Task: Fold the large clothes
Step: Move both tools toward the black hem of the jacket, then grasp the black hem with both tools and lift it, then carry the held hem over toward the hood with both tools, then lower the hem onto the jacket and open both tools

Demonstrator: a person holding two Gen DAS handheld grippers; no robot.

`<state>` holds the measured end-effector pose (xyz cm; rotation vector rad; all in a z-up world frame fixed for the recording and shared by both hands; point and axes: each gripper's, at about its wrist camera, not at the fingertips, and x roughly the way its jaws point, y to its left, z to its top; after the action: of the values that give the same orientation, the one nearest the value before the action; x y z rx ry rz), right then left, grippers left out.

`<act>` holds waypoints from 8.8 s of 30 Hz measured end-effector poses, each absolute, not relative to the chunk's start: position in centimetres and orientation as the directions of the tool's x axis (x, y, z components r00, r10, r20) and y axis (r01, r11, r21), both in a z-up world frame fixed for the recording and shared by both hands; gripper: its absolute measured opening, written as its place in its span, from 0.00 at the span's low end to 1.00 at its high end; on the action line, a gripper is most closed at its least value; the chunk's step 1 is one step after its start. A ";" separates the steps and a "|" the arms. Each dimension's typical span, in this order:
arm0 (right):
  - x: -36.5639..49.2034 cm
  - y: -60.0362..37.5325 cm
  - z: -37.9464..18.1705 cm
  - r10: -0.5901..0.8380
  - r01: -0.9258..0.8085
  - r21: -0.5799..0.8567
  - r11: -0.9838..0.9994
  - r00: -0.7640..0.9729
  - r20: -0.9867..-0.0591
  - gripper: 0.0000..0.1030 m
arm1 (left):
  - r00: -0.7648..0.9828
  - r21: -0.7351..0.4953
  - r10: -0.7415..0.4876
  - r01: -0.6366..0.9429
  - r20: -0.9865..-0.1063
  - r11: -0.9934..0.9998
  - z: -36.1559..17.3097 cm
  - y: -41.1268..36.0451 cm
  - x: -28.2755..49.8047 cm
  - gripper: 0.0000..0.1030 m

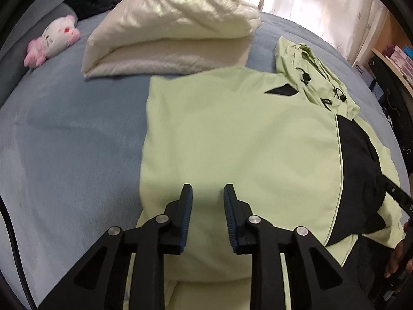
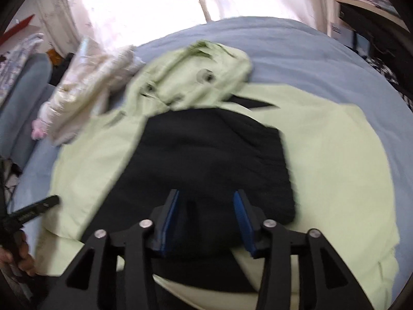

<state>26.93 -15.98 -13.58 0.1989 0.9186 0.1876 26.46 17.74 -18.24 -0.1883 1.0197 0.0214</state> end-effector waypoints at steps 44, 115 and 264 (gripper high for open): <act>29.2 -18.6 -10.8 0.168 0.050 0.251 0.967 0.617 -0.769 0.51 | 0.593 -0.038 0.098 -0.212 -0.799 0.976 -14.8 21.2 28.4 0.32; -6.8 -38.0 -13.4 0.418 0.119 0.579 0.806 0.578 -0.700 0.52 | 0.445 -0.312 -0.316 0.085 -0.838 0.946 -18.5 21.4 -5.0 0.87; 32.6 -14.6 -14.3 0.228 -0.148 0.175 0.973 0.573 -0.787 0.49 | 0.628 0.058 0.090 -0.070 -0.773 0.996 -18.8 9.6 32.9 0.45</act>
<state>32.57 -14.63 -14.32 0.0930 0.9356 0.2209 32.94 9.62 -18.81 0.0230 0.8872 0.0917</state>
